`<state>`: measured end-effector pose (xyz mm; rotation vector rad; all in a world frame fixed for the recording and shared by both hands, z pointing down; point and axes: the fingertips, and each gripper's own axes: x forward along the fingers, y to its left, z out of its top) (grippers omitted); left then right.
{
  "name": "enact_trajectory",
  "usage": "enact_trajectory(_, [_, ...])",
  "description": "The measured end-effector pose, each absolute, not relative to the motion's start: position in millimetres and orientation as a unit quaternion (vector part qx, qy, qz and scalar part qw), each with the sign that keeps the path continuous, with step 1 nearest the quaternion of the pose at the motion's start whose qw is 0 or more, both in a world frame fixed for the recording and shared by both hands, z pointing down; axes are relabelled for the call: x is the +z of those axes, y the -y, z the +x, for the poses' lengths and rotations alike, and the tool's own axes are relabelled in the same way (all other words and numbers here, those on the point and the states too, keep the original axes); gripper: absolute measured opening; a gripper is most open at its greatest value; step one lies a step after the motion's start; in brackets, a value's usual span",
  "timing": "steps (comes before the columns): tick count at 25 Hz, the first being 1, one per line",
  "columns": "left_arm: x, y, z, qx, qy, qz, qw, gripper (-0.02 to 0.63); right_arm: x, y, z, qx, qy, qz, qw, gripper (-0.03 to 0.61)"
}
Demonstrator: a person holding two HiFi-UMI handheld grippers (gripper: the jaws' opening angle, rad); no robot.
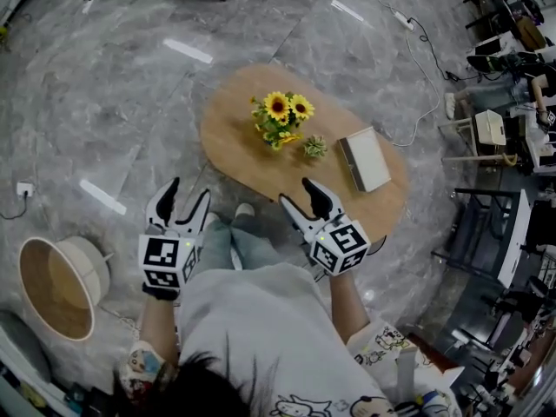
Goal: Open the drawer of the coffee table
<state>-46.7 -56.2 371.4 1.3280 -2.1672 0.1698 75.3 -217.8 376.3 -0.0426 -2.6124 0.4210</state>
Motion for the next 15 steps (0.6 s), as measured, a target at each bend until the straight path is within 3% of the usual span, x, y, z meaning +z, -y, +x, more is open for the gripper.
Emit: enact_trajectory(15, [432, 44, -49, 0.072, 0.779, 0.529, 0.328, 0.239, 429, 166, 46, 0.156, 0.941, -0.052, 0.296, 0.230])
